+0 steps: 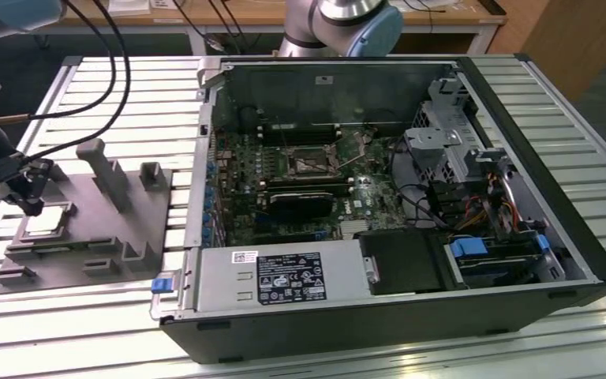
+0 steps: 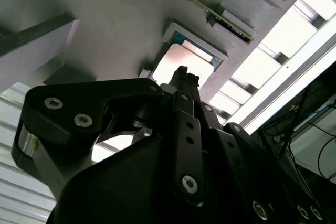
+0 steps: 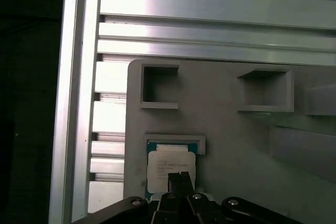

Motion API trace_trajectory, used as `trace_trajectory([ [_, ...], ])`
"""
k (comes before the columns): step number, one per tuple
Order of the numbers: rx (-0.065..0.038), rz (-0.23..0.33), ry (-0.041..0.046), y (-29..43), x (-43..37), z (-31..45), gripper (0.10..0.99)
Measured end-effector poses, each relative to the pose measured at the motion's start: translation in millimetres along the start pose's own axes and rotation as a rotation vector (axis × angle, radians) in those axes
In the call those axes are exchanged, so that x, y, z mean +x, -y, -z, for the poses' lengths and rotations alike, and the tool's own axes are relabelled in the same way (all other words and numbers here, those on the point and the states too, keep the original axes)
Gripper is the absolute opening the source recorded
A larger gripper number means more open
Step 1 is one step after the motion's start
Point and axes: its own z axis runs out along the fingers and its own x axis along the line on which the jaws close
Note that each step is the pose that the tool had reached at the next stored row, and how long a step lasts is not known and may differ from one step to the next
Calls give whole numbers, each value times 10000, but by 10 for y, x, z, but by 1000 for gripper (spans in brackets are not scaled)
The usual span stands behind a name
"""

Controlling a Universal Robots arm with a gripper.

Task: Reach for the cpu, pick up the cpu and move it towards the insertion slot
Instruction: 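Pick up the cpu and move it towards the insertion slot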

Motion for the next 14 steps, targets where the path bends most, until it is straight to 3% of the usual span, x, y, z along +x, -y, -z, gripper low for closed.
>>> trace_trajectory([
  [14,2,1,44,17,80,-189,106],
])
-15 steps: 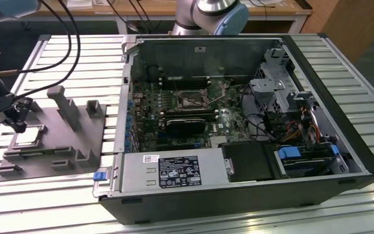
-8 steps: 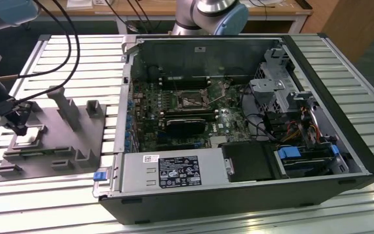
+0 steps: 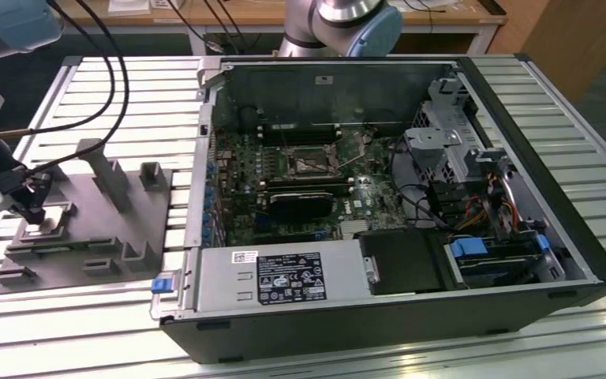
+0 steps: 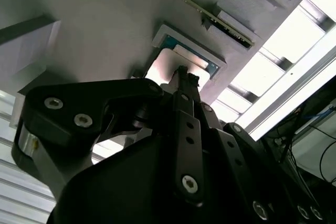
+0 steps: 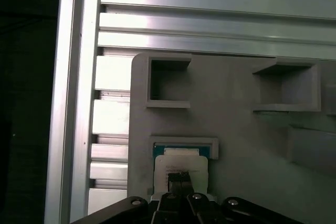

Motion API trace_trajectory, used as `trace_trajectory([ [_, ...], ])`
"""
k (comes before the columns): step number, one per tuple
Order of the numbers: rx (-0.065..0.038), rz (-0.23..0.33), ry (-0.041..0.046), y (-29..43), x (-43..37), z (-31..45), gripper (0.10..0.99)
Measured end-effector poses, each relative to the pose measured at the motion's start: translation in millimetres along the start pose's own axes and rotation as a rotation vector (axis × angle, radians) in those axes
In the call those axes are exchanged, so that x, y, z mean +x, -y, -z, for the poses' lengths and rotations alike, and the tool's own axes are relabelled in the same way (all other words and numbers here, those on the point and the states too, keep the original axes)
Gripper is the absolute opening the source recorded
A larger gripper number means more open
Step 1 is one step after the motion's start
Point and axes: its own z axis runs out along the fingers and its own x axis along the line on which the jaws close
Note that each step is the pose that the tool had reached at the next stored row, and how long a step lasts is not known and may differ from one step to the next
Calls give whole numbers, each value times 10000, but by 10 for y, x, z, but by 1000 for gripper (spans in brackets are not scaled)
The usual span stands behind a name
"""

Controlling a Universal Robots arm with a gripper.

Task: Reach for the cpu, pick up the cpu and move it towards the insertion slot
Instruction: 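Pick up the cpu and move it towards the insertion slot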

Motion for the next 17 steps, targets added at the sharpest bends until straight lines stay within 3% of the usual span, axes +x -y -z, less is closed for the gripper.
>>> trace_trajectory([
  [7,-1,1,1,1,0,-3,114],
  [8,-1,1,1,1,0,-3,169],
  [9,-1,1,1,1,-1,-4,169],
  [13,-1,1,1,1,0,-5,408],
  [14,-1,1,1,1,0,-5,408],
  [17,-1,1,2,1,0,-7,525],
])
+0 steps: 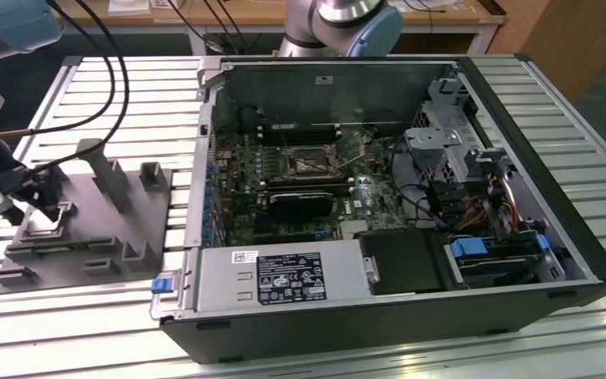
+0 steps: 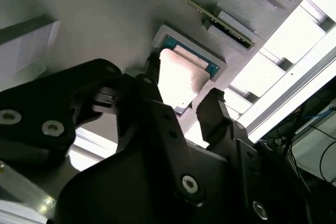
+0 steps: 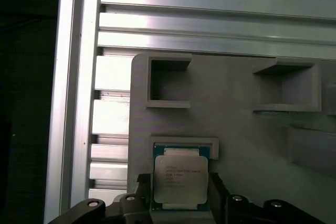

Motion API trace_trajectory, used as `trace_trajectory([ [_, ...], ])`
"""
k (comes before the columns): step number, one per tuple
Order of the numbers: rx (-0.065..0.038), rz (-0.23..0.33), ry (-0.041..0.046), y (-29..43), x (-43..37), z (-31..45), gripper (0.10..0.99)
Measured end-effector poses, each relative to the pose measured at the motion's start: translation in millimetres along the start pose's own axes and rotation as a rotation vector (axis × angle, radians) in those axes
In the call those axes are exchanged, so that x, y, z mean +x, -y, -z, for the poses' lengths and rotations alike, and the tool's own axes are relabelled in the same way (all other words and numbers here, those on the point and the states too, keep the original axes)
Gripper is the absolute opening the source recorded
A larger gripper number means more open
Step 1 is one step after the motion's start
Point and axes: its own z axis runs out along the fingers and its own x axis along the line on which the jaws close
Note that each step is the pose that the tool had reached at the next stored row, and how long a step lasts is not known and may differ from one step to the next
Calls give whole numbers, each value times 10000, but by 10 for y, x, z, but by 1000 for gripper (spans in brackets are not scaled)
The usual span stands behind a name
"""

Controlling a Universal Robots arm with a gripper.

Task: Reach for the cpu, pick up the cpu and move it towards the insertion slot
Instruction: 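Pick up the cpu and move it towards the insertion slot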

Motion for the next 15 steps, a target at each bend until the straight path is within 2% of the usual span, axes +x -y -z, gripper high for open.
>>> trace_trajectory([
  [1,0,0,0,0,0,0,584],
  [2,0,0,0,0,0,-1,584],
  [3,0,0,0,0,0,-1,647],
  [15,-30,-6,1,5,-7,-104,647],
])
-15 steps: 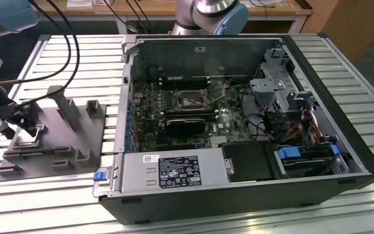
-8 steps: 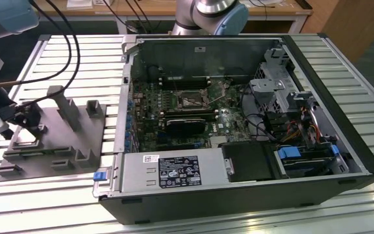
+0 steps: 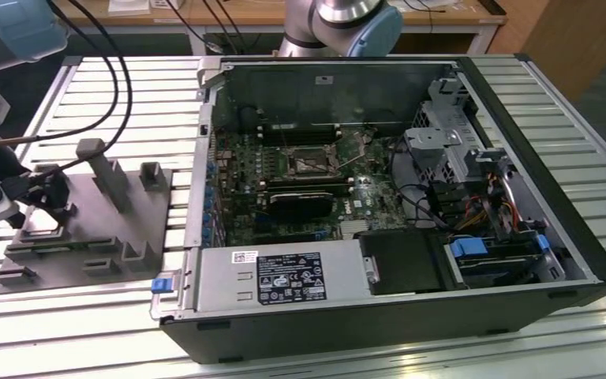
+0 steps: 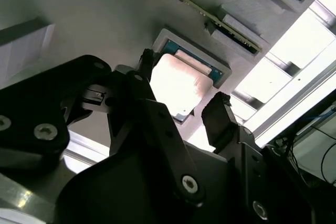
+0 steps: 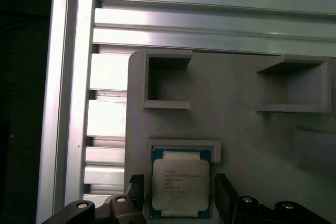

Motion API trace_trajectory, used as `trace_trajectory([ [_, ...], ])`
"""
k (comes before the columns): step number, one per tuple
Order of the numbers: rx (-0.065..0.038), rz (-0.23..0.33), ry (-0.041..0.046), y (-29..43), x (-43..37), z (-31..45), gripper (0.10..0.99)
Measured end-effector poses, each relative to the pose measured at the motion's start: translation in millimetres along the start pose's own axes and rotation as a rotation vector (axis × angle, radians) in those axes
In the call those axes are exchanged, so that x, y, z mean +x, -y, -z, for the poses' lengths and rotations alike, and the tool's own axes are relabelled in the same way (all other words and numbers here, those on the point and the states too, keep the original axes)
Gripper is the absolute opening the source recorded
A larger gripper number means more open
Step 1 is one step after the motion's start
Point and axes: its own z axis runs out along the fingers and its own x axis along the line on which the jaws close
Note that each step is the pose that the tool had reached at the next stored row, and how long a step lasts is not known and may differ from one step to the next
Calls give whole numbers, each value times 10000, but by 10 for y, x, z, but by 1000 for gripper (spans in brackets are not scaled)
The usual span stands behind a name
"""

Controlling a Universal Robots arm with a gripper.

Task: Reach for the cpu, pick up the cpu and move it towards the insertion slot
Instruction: 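Pick up the cpu and move it towards the insertion slot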

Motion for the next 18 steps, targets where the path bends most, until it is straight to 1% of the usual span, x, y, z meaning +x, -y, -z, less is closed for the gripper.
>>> trace_trajectory([
  [12,1,-7,0,3,-30,-56,647],
  [18,1,-7,0,4,-30,-59,647],
])
